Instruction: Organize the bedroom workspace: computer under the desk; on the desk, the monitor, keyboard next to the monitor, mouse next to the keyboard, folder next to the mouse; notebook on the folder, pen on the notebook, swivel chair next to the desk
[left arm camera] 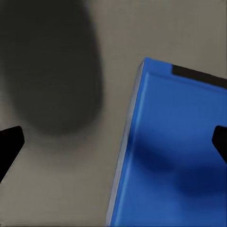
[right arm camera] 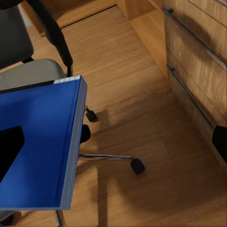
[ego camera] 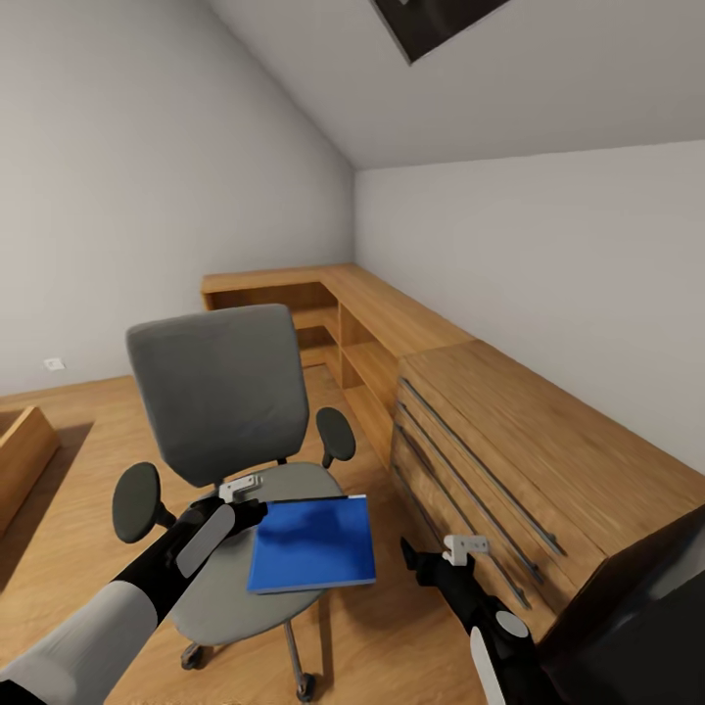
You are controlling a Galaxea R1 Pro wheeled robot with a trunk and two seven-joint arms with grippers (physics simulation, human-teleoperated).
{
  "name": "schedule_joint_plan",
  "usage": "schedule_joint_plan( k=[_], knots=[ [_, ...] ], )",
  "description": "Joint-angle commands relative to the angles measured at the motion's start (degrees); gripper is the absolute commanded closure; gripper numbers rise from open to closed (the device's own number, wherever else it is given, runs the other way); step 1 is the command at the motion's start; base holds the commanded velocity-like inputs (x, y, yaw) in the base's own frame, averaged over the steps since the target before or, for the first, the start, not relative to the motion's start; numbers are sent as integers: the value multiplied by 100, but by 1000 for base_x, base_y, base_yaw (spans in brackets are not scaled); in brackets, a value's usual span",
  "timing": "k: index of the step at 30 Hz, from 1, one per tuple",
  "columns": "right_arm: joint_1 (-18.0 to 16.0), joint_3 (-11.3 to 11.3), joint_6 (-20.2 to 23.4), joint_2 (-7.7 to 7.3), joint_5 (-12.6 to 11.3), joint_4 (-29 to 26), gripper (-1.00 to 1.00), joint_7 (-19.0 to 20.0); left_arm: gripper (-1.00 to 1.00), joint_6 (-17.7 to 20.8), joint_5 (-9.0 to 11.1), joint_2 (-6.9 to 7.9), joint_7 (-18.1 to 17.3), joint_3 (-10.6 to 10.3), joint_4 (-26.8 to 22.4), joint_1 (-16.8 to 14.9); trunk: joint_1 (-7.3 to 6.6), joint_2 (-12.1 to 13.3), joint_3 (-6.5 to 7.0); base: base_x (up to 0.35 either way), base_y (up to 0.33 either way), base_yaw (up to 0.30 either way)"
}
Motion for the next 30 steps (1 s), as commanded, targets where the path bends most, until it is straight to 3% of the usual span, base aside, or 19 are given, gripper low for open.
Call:
schedule_joint_plan(
  k=[1,8,20,30],
  knots=[
    [-2,-24,36,6,-27,-10,-100,44,-100,-1,58,8,54,-34,-10,-6,0,-3,-6,0,0,90],
    [-2,-27,33,-15,-201,-11,-100,44,-100,-1,63,2,54,-40,-10,-6,0,-3,-6,-65,0,31],
    [-2,-27,30,-27,-233,-11,-100,45,-100,-1,53,0,54,-41,-11,-6,0,-3,-6,-288,8,3],
    [-2,-27,25,-28,-232,-3,-100,48,-100,-1,59,7,54,-35,-10,-6,0,-3,-6,-144,217,0]
  ],
)
